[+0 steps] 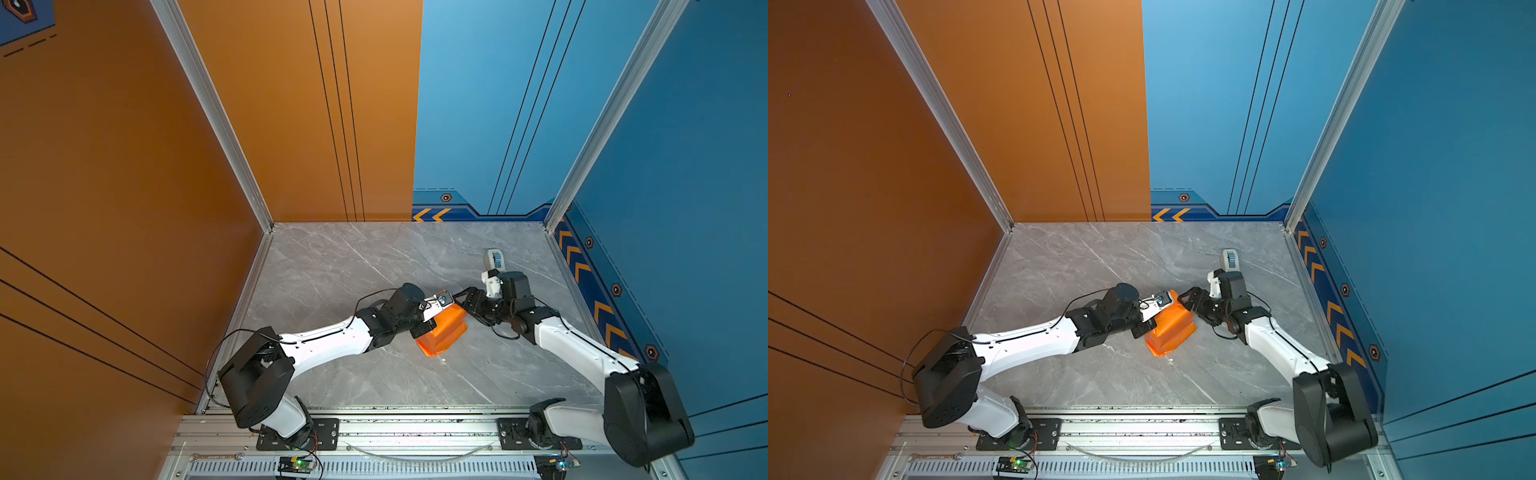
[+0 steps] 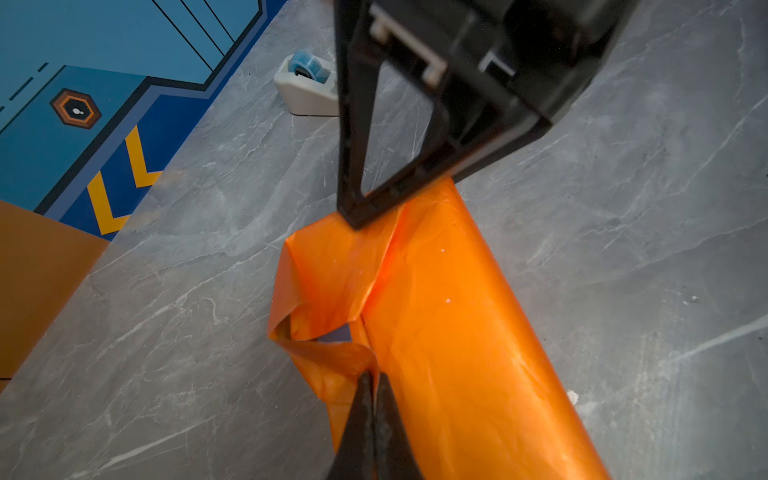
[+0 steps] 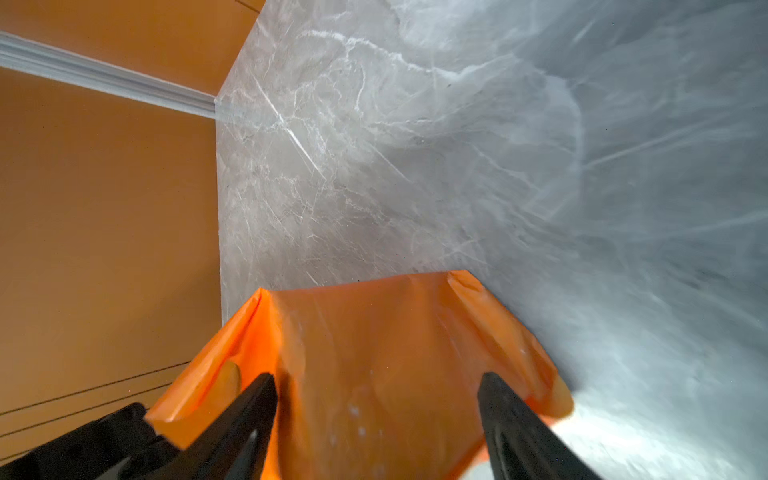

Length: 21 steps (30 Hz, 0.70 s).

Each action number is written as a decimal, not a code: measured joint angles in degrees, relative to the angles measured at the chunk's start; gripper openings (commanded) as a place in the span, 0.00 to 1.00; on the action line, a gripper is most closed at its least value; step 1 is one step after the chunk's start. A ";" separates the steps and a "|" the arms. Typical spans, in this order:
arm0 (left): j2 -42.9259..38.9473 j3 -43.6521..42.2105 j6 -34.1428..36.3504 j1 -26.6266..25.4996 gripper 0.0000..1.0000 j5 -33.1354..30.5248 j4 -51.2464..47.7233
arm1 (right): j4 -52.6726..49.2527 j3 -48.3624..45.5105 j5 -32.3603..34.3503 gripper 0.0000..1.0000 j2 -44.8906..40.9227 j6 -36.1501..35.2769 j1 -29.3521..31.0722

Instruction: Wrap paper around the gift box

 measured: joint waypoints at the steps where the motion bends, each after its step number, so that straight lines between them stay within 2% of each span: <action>1: 0.00 0.04 0.28 -0.02 0.00 -0.22 -0.07 | -1.53 -0.04 1.03 0.82 -2.56 1.44 -0.17; 5: 0.00 0.22 0.81 -0.22 0.00 -0.61 -0.28 | -4.09 -1.75 3.02 0.81 -11.13 7.69 0.70; 9: 0.00 0.26 0.85 -0.46 0.00 -0.85 -0.39 | -3.65 -6.14 4.15 0.72 -14.88 15.34 4.11; 15: 0.00 0.59 1.51 -0.98 0.00 -1.33 -0.87 | 1.68 -8.46 2.86 0.62 -9.20 21.49 6.40; 18: 0.00 0.63 1.90 -1.09 0.00 -1.92 -1.20 | 5.60 -8.44 1.25 0.60 -6.14 22.18 6.71; 21: 0.00 0.66 2.29 -1.20 0.00 -2.25 -1.33 | 7.74 -7.80 0.04 0.53 -4.09 22.08 6.84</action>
